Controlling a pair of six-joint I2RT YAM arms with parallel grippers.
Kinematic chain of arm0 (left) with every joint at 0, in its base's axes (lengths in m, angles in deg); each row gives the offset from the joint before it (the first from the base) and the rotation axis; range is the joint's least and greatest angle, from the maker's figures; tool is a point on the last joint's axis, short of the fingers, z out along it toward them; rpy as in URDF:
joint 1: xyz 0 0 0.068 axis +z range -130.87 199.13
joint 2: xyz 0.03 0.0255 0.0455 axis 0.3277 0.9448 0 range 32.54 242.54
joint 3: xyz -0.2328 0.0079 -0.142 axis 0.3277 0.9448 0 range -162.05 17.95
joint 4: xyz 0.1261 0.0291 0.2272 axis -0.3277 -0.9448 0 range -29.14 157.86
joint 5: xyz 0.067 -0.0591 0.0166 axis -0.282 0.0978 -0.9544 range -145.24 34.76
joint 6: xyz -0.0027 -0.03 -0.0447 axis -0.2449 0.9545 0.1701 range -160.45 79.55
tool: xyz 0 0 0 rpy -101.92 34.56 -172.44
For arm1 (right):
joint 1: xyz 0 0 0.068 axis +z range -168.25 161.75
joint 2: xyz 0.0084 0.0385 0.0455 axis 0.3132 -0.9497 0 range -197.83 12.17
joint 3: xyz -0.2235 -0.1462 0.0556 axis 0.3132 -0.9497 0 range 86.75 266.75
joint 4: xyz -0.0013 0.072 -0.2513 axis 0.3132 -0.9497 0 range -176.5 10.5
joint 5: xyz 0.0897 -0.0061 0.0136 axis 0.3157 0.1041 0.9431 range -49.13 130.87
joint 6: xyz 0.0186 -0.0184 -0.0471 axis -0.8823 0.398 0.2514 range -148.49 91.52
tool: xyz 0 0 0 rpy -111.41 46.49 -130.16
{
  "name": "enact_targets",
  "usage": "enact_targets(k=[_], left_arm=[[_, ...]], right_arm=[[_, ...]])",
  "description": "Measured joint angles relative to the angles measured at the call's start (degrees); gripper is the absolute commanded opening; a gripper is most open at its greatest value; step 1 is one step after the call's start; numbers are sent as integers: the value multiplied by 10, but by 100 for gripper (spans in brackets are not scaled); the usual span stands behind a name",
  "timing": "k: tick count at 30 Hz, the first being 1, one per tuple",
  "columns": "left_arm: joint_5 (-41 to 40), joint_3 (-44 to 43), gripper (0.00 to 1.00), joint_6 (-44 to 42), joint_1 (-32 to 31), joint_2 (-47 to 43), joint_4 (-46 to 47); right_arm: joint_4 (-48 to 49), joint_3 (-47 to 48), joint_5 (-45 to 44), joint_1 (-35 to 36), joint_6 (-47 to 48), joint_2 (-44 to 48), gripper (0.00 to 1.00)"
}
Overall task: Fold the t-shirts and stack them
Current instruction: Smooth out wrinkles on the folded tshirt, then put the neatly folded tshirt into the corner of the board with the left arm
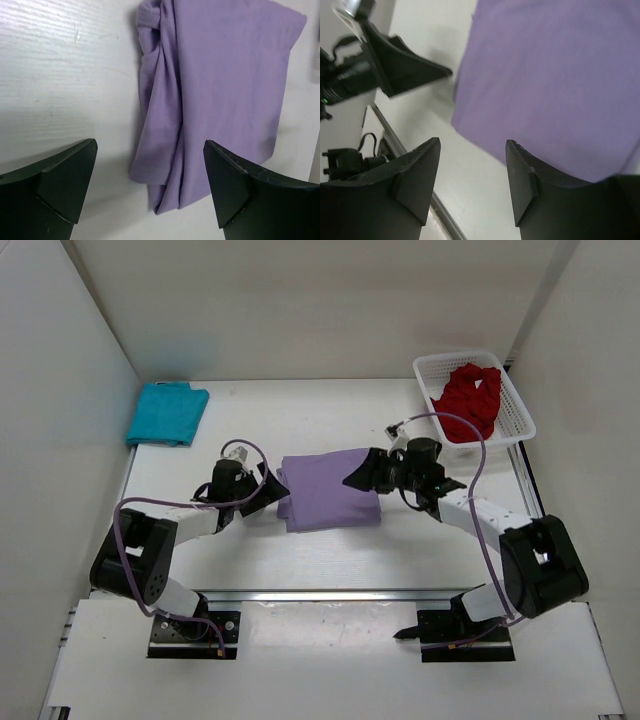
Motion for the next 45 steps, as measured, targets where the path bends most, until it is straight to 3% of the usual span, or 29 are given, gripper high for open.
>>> enact_targets(k=[4,8,11,13,15,22,27,31,35,37,38,39,41,45], left_arm=[[10,-5,95,-3,2,20,28],[33,-36,78,11,-19,80,75],[56,-79,42,29,-41,146,105],[67,-102,12,42,-48,188,118],[82,-128,0,61,-50,216,121],[85,-280,0,66,-54,284,49],[102,-472,0,49,-29,330,-48],[113,-616,0,36,38,341,-106],[115,-690,0,32,141,336,-125],[109,-681,10,36,205,323,-119],[103,-658,29,41,236,311,-107],[96,-620,56,50,269,296,-90],[88,-529,98,73,331,266,-47],[72,-368,99,130,415,238,-2]], right_arm=[[-6,-87,-8,-1,-4,57,55],[-14,-145,-10,-17,-8,113,55],[-14,-163,-10,-26,-8,142,55],[-13,-168,-9,-30,-7,155,55],[-10,-177,-6,-34,-7,168,55],[-11,-214,9,-67,-6,195,55],[-11,-216,18,-75,-5,193,55],[-11,-216,27,-81,0,178,55],[-16,-214,34,-85,8,161,55],[-18,-214,36,-85,10,157,55],[-18,-214,38,-85,11,156,55],[-18,-213,40,-84,12,155,54],[-19,-211,44,-80,14,151,55],[-18,-206,48,-64,20,145,55]])
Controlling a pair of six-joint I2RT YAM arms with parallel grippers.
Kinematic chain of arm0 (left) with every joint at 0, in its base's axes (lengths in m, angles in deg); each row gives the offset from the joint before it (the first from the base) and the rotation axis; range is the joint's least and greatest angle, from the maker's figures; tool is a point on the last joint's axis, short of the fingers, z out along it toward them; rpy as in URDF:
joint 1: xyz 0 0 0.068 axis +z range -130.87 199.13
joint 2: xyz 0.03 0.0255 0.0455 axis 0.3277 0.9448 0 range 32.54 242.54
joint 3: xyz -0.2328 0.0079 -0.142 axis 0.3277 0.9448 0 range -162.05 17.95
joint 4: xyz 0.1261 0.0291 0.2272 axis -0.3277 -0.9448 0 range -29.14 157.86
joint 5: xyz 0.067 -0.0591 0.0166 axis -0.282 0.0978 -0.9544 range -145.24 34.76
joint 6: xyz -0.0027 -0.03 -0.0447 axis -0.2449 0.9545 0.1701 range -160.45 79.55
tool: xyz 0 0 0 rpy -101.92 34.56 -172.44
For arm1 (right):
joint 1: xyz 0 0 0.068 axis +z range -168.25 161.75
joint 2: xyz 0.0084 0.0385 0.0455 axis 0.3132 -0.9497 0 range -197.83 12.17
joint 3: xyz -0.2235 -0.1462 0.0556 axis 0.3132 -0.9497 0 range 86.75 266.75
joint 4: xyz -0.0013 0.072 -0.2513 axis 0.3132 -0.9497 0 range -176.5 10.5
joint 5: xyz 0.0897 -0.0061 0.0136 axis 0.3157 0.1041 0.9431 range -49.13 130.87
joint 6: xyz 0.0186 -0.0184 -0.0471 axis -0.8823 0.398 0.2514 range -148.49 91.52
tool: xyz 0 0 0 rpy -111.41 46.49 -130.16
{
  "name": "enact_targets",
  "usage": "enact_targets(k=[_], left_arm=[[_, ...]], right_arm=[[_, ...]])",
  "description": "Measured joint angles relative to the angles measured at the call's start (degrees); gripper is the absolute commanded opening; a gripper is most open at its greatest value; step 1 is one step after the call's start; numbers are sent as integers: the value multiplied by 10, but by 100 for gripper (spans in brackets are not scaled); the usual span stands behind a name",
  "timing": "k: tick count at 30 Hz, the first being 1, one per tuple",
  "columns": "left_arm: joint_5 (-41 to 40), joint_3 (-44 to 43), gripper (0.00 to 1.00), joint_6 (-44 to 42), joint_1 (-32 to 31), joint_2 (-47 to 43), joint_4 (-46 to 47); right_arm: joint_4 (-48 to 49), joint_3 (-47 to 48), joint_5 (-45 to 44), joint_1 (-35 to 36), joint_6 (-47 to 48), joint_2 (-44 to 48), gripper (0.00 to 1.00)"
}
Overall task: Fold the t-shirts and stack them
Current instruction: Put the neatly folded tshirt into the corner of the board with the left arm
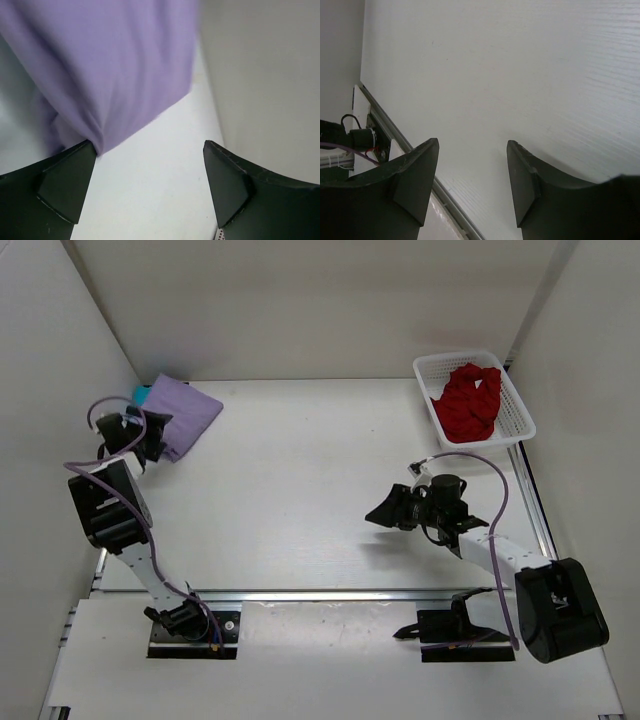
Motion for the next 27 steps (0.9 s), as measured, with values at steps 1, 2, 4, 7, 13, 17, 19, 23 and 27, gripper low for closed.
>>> enact_targets(k=[1,2,4,7,13,17,19,23,27], left_arm=[[-2,27,99,9,9,-1,0],[-8,54,98,17,13,-5,1],[-16,94,99,28,15,-26,-10],[-31,122,99,34,16,-85,-26],[-67,169,99,34,11,-233,3],[-113,182,99,0,-104,-270,-2],[-129,182,99,-21,-210,-271,-2],[-142,182,99,-76,-424,-268,-4],[-141,182,99,-130,-511,-246,-4]], right_arm=[[0,1,1,5,0,0,55],[0,2,1,11,1,0,56],[0,2,1,21,2,0,56],[0,2,0,30,1,2,57],[-4,2,-25,50,3,27,28],[-55,41,-75,71,8,26,0],[-88,87,-106,76,12,15,0],[-160,228,-179,61,34,-30,0],[-207,339,-239,8,61,-65,0]])
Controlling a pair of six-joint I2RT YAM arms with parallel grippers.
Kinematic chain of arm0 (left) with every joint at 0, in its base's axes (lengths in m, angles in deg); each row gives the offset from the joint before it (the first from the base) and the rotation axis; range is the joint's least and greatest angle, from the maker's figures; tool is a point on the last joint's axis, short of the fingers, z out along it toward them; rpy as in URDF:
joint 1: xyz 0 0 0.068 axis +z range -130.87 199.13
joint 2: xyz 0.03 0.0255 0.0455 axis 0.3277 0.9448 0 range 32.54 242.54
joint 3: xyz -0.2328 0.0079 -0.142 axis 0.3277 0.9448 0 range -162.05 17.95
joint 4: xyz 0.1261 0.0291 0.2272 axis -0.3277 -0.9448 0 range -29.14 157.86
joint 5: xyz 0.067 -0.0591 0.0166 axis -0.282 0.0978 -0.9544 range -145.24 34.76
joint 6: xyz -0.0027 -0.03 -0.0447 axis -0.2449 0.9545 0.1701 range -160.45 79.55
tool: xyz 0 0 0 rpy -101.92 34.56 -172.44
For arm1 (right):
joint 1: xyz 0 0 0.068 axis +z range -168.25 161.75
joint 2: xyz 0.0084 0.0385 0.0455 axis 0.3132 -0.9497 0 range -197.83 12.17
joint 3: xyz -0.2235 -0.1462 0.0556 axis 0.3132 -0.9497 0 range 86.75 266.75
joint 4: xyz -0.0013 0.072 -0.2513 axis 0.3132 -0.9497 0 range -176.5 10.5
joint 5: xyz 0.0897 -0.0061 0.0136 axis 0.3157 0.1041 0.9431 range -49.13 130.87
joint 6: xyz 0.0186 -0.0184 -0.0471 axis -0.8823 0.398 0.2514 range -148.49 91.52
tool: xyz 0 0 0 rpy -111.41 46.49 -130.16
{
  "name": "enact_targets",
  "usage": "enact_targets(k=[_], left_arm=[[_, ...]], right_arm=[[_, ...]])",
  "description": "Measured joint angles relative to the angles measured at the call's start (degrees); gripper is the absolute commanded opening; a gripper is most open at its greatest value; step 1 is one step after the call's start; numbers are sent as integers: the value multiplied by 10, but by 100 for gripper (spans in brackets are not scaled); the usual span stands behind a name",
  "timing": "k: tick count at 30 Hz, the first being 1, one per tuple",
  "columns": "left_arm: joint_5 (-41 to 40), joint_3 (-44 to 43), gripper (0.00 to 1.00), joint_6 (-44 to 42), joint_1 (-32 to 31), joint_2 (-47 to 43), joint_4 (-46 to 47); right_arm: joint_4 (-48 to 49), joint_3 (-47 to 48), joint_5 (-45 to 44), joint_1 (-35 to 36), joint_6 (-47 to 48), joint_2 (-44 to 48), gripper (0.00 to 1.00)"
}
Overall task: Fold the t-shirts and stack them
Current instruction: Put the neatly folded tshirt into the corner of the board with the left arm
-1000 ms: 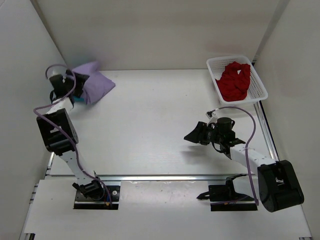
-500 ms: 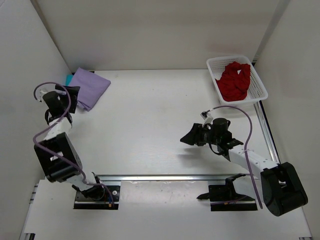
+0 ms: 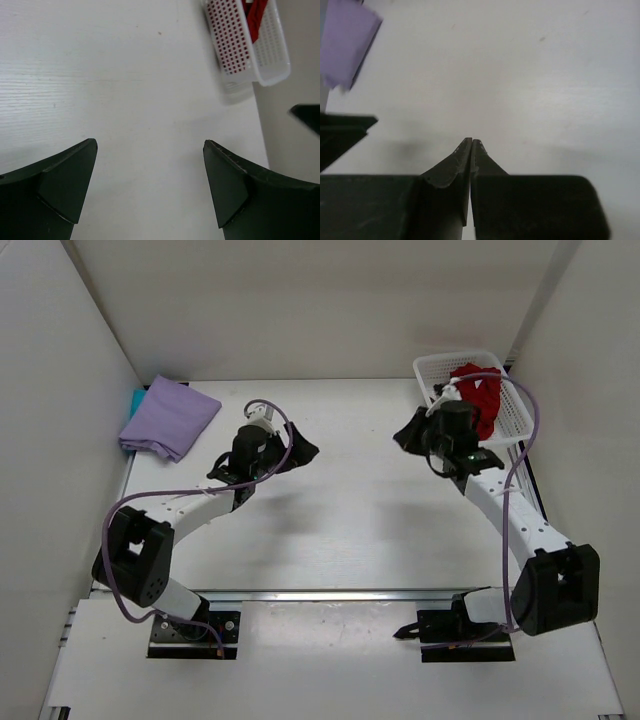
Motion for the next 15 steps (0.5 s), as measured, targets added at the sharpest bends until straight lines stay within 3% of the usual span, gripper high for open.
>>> enact_targets(k=[4,6,7,8,9,15], left_arm=[[-23,12,99,-39,15,23,12],[-41,27,99,-54,26,28,28],[-54,32,98,-60,31,30,38],[-70,35,99,-68,33,33,47],[-89,37,98,-77,31,35,61],[-202,50,98,-128,-26,82,194]], right_arm=[[9,41,-59,-54,31,-18,11],[36,26,-66,-64,43,-19,26],[56,13,-64,-70,49,-20,42],[74,-2,-62,-74,52,-21,74],[94,-16,-61,-75,56,-23,98],[236,-87,-116,-31,121,-77,99]])
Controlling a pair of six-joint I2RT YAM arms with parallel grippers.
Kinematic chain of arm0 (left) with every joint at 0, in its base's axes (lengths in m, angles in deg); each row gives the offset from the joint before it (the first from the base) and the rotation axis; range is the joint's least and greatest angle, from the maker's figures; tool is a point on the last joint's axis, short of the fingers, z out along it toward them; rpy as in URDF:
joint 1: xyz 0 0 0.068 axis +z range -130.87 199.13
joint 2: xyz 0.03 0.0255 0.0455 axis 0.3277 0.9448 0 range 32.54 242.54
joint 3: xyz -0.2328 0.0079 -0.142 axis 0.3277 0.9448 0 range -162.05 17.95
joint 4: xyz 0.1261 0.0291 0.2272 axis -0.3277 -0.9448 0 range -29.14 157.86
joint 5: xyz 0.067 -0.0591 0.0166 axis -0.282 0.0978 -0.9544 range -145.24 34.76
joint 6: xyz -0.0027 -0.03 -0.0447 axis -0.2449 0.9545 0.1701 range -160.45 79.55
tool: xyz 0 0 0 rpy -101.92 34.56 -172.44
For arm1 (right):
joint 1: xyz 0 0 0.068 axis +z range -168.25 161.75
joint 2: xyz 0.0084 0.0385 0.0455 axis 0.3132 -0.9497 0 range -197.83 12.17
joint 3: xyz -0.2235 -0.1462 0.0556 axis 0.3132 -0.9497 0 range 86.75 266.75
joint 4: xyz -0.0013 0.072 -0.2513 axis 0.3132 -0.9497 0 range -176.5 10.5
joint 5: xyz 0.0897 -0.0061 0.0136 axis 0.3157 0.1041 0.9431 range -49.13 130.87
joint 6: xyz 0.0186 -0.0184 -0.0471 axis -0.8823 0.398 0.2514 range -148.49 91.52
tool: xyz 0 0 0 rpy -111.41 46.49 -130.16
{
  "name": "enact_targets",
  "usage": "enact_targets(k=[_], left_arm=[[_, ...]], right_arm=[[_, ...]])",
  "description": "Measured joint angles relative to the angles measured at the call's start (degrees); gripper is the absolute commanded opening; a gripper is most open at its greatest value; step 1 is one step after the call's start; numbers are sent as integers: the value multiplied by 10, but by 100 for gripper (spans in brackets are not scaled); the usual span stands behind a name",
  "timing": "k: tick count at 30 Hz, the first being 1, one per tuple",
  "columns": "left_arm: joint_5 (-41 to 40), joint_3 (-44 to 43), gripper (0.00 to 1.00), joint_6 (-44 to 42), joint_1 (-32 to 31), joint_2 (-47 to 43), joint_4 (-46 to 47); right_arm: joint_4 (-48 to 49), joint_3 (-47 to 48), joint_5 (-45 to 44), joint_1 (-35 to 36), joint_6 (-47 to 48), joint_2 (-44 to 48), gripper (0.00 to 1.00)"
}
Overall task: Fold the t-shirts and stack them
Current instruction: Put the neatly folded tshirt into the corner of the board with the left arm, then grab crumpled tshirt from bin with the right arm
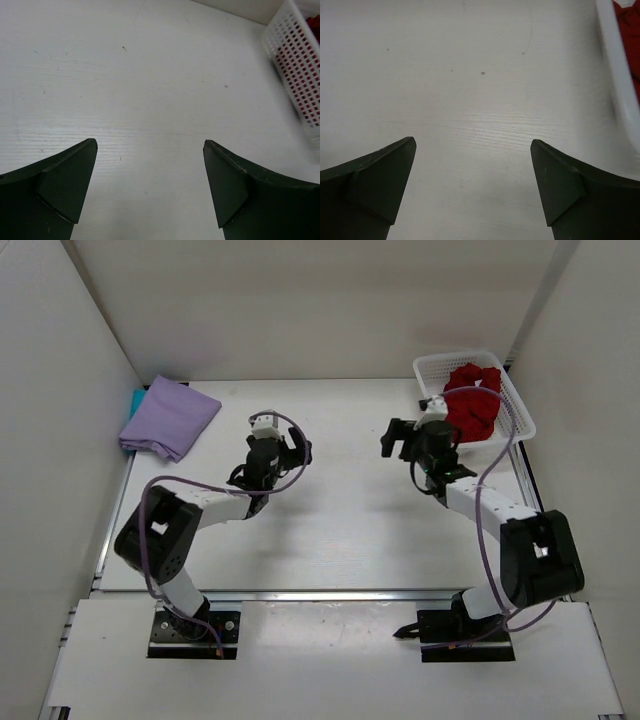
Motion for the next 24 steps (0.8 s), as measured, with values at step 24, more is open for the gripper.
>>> enact_targets(k=[24], left_arm=[[-21,-65,99,-53,-10,188,110]], right_arm=[[212,9,-177,140,94,-216,99]])
